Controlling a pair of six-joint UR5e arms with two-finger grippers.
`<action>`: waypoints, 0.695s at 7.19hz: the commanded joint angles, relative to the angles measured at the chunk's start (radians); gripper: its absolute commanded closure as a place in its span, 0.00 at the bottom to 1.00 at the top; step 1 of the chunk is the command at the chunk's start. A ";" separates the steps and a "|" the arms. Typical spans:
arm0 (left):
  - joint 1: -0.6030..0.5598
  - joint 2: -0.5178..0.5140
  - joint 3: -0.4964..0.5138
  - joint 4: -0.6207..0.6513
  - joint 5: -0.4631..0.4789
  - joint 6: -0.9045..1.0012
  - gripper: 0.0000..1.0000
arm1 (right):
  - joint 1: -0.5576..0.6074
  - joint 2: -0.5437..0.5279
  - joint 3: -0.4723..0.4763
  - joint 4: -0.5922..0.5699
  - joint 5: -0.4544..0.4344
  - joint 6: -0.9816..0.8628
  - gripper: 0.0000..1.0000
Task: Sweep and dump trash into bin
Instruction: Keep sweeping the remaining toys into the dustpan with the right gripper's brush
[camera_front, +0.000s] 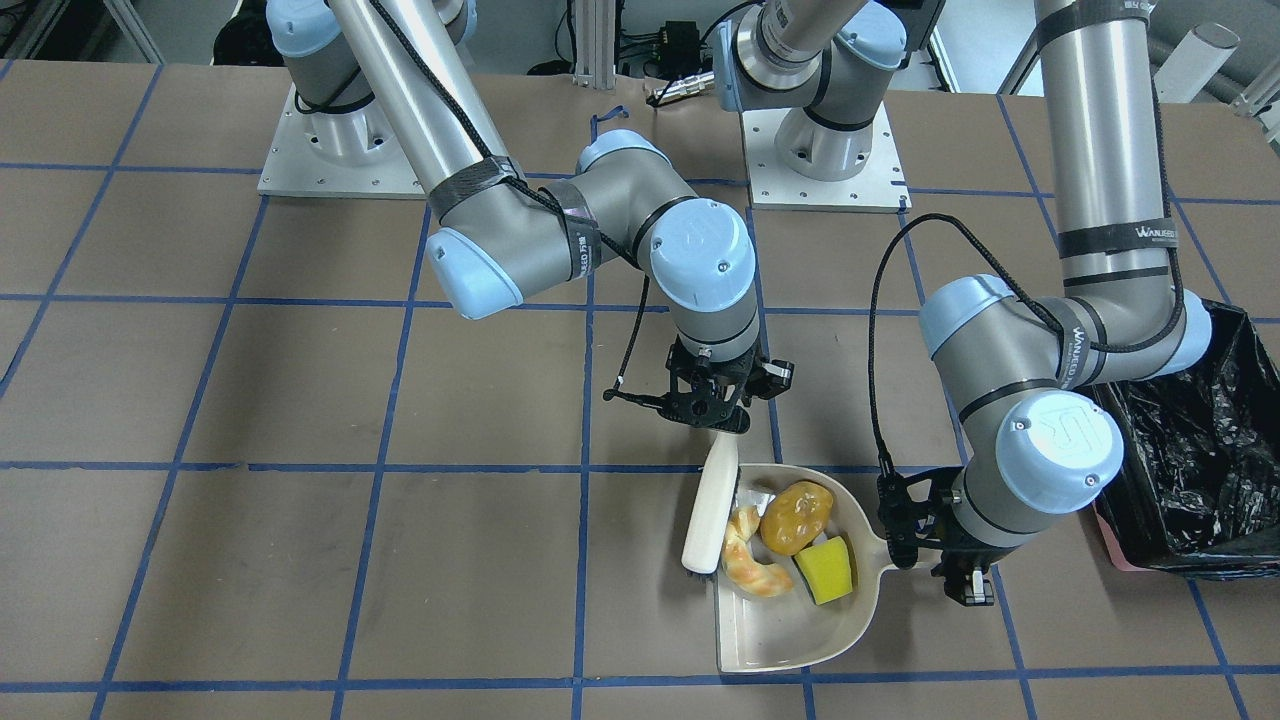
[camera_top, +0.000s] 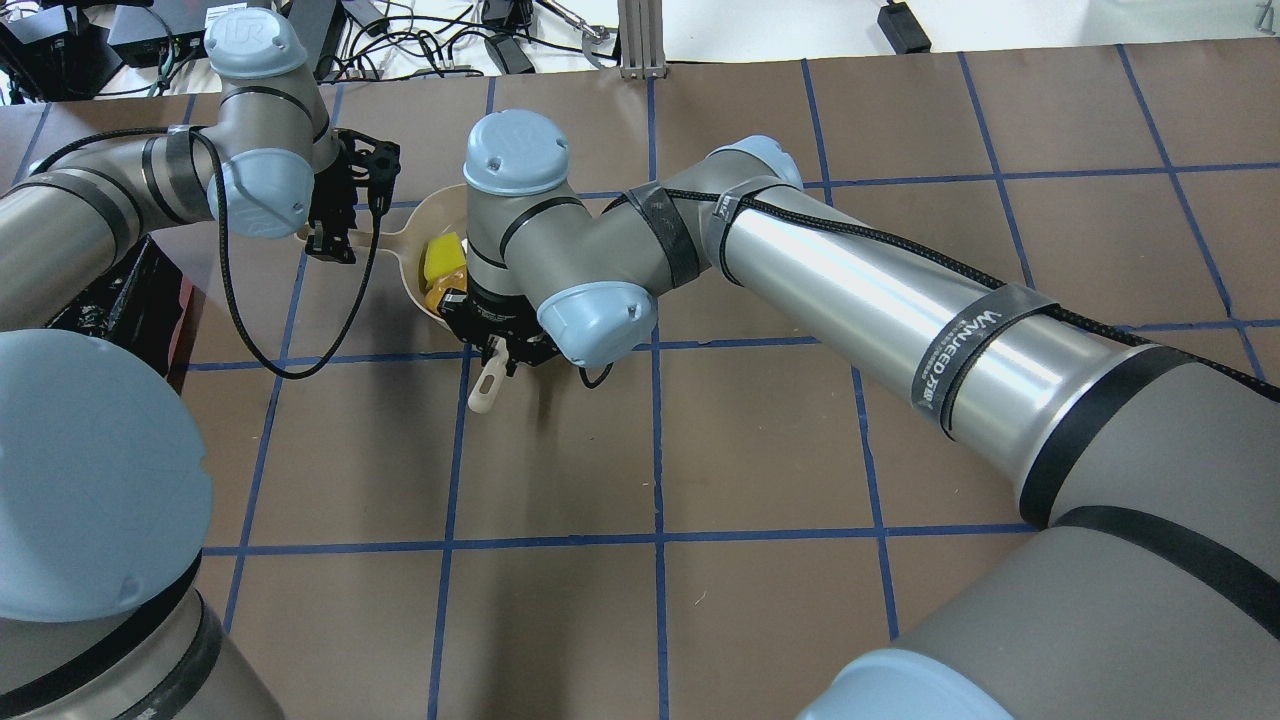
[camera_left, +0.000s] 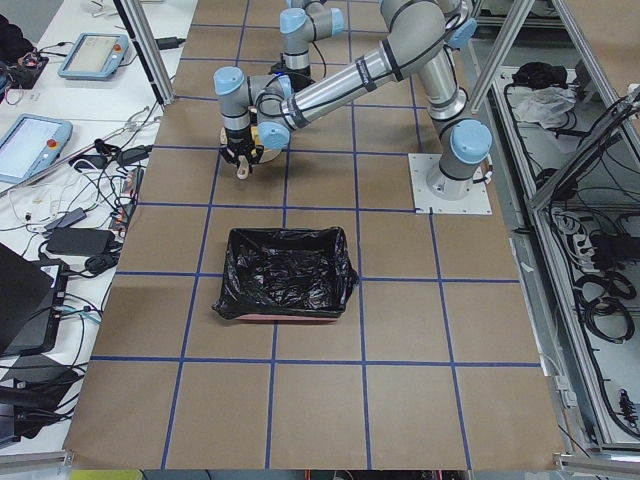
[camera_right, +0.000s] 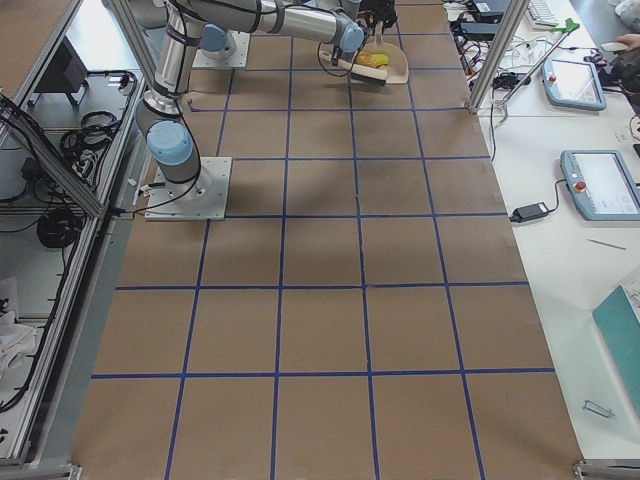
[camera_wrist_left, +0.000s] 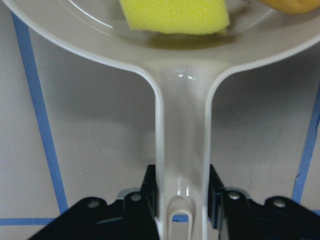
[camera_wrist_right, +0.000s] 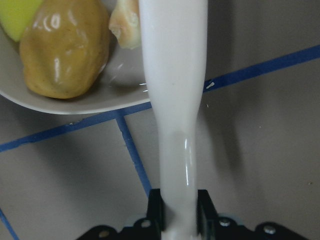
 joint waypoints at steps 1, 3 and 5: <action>-0.001 -0.001 0.000 0.001 0.009 0.000 0.74 | 0.001 -0.003 -0.047 0.009 0.011 0.035 1.00; -0.001 -0.003 -0.001 0.001 0.009 0.000 0.74 | -0.080 -0.054 -0.055 0.087 -0.008 -0.092 1.00; -0.001 -0.003 -0.001 0.001 0.009 0.000 0.74 | -0.261 -0.165 -0.044 0.289 -0.079 -0.378 1.00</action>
